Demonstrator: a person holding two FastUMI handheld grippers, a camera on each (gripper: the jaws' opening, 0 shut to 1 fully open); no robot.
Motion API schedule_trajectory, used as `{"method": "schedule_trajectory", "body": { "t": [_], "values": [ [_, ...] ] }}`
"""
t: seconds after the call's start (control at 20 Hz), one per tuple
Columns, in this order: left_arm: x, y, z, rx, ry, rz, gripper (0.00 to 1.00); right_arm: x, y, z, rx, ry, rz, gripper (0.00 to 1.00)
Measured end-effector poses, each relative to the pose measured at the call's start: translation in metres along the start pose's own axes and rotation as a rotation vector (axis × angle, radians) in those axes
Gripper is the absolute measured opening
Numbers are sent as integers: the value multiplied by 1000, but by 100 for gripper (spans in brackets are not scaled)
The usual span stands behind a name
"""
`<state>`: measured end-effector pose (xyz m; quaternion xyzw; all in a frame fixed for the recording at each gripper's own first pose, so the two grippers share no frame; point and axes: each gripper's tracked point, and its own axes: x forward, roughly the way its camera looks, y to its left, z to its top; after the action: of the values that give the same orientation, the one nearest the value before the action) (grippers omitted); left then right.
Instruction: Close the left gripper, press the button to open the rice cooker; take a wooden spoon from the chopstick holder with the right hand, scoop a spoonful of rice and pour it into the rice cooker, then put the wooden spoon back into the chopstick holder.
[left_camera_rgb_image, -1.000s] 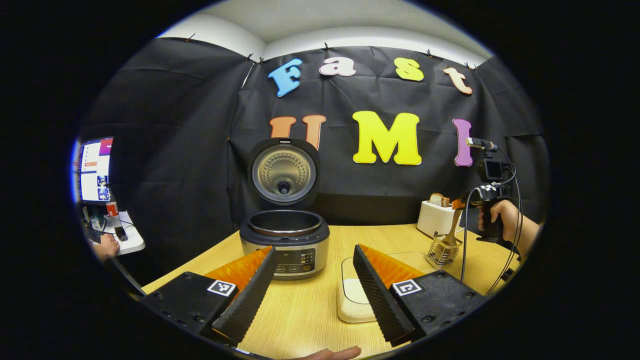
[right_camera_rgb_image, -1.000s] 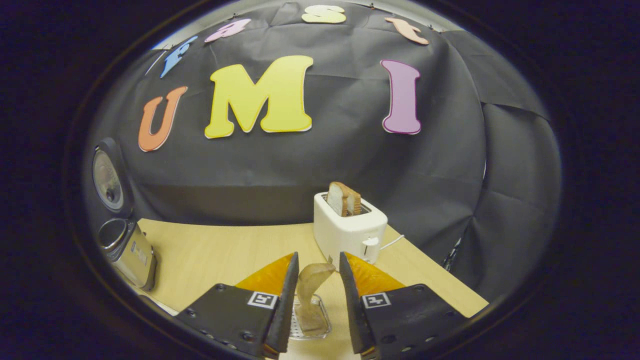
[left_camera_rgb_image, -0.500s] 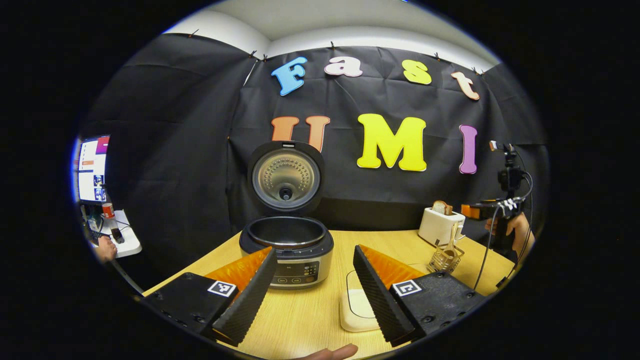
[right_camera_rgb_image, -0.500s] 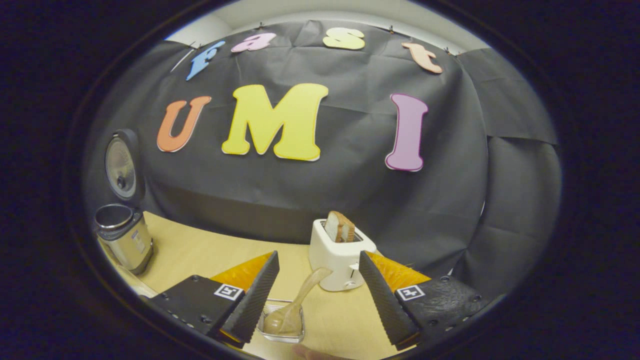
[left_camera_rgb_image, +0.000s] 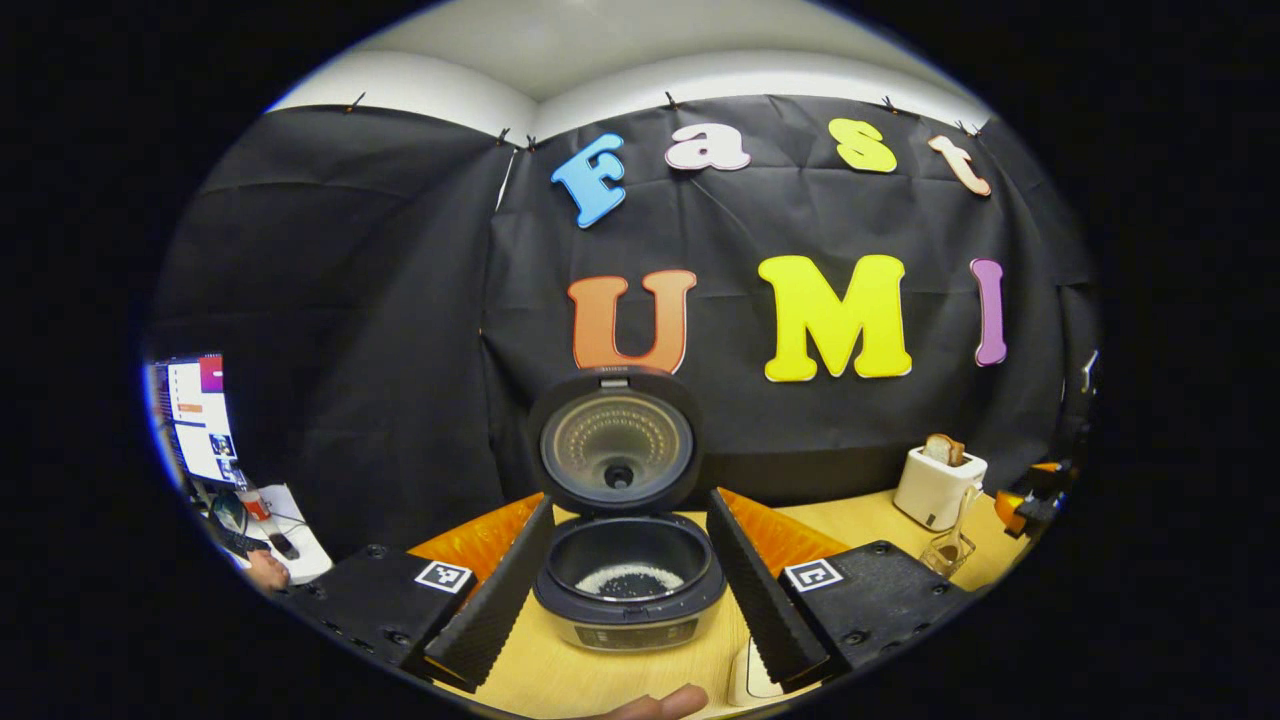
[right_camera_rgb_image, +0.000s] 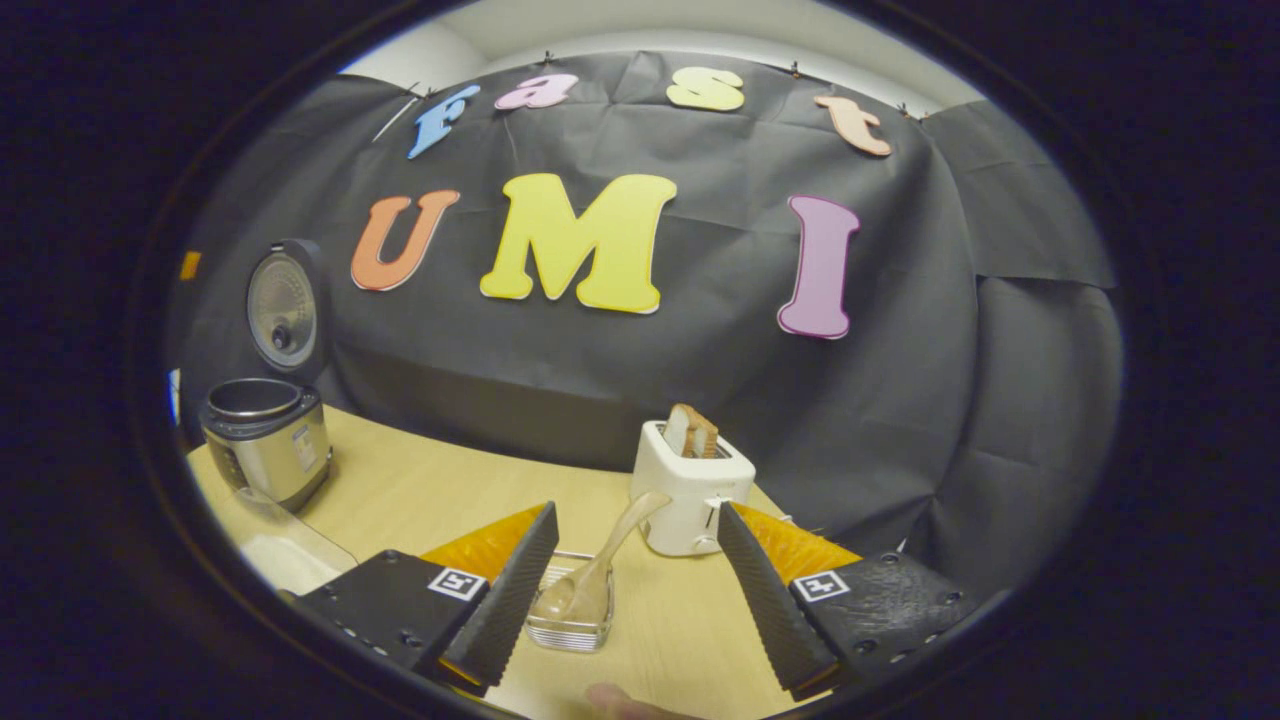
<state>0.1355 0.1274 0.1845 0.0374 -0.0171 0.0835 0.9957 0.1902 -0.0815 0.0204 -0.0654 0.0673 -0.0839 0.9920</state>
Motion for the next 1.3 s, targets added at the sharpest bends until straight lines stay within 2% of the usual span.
{"method": "schedule_trajectory", "body": {
  "t": [0.15,0.3,0.4,0.6,0.8,0.9,1.05,1.2,1.3],
  "values": [
    [14,-7,44,4,-34,-15,97,-11,2,-18,-6,-1,47,96],
    [35,-9,85,-20,-90,-17,97,-14,-12,-29,4,12,33,95],
    [48,-9,104,-20,-151,-12,97,-15,-13,-36,27,24,55,96],
    [104,-10,138,65,-285,49,97,-19,-26,-39,65,13,58,96],
    [168,-28,152,130,-389,6,96,-20,-32,-42,85,0,72,95],
    [204,-20,139,129,-378,26,96,-19,-34,-45,83,6,79,95],
    [245,4,109,72,-283,80,97,-18,-30,-50,103,20,102,96],
    [270,22,88,23,-214,107,97,-14,-30,-56,126,42,106,95],
    [281,28,73,-12,-146,105,96,-18,-21,-54,143,53,140,95]
  ]
}}
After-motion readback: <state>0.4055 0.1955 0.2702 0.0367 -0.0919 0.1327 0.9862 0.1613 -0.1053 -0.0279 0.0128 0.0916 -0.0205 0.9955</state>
